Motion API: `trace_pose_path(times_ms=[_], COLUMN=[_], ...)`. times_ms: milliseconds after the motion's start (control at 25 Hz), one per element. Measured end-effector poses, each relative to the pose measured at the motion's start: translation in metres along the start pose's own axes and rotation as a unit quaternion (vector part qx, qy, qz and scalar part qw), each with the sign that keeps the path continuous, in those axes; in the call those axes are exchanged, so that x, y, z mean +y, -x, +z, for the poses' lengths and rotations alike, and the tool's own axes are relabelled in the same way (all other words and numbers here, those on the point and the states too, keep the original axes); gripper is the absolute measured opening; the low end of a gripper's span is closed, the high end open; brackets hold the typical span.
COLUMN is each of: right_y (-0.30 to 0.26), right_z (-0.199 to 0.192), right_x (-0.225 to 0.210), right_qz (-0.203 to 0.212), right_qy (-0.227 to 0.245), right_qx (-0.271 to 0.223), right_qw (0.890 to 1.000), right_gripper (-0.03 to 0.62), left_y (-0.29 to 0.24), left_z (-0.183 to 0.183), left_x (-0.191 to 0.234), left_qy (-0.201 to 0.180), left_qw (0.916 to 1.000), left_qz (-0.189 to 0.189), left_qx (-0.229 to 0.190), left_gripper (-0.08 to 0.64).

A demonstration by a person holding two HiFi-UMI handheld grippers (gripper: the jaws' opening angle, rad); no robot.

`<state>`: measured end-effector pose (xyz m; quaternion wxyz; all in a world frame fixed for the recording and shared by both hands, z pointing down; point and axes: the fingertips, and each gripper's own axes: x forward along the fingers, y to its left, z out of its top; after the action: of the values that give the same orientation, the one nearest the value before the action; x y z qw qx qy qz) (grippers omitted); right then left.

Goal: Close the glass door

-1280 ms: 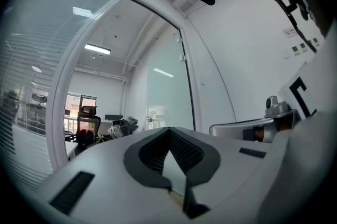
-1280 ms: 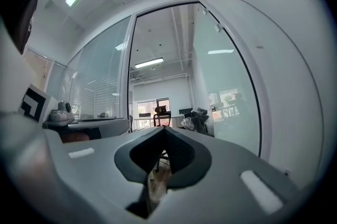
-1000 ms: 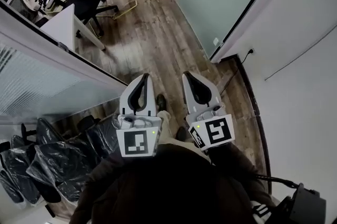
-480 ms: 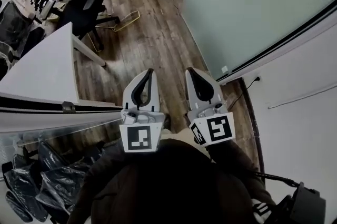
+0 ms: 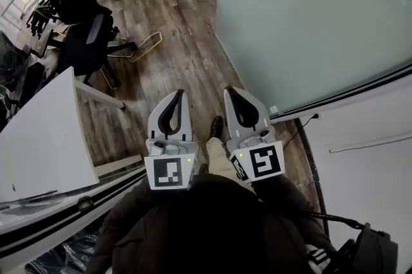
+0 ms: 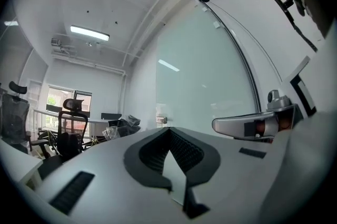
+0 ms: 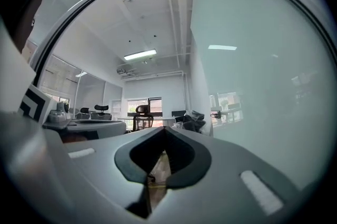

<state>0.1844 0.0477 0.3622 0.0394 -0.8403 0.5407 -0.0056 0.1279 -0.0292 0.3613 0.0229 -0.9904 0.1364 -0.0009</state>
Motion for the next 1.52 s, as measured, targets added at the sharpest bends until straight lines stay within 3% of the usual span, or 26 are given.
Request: trace_pose_path(times_ms=[240, 680, 1160, 1400, 1520], right_y=[-0.095, -0.23, -0.411, -0.483, -0.504], right_z=[0.013, 0.003, -0.021, -0.012, 0.013], right_x=[-0.087, -0.193, -0.271, -0.295, -0.316], right_qz=[0.002, 0.011, -0.003, -0.001, -0.007], right_qy=[-0.005, -0.021, -0.019, -0.021, -0.015], right_qx=[0.001, 0.011, 0.036, 0.022, 0.001], right_qw=[1.0, 1.0, 0.999, 1.0, 1.0], right_gripper=[0.001, 0.002, 0.002, 0.001, 0.001], left_y=[-0.131, -0.297, -0.487, -0.562, -0.588], left_z=[0.011, 0.004, -0.011, -0.015, -0.006], left_x=[0.013, 0.045, 0.127, 0.155, 0.157], left_qy=[-0.008, -0.009, -0.005, -0.003, -0.003], left_qw=[0.9999, 0.9999, 0.9995, 0.9983, 0.998], left_qz=[-0.007, 0.003, -0.031, -0.056, -0.062], left_qx=[0.005, 0.013, 0.01, 0.018, 0.011], left_gripper=[-0.003, -0.003, -0.003, -0.003, -0.003])
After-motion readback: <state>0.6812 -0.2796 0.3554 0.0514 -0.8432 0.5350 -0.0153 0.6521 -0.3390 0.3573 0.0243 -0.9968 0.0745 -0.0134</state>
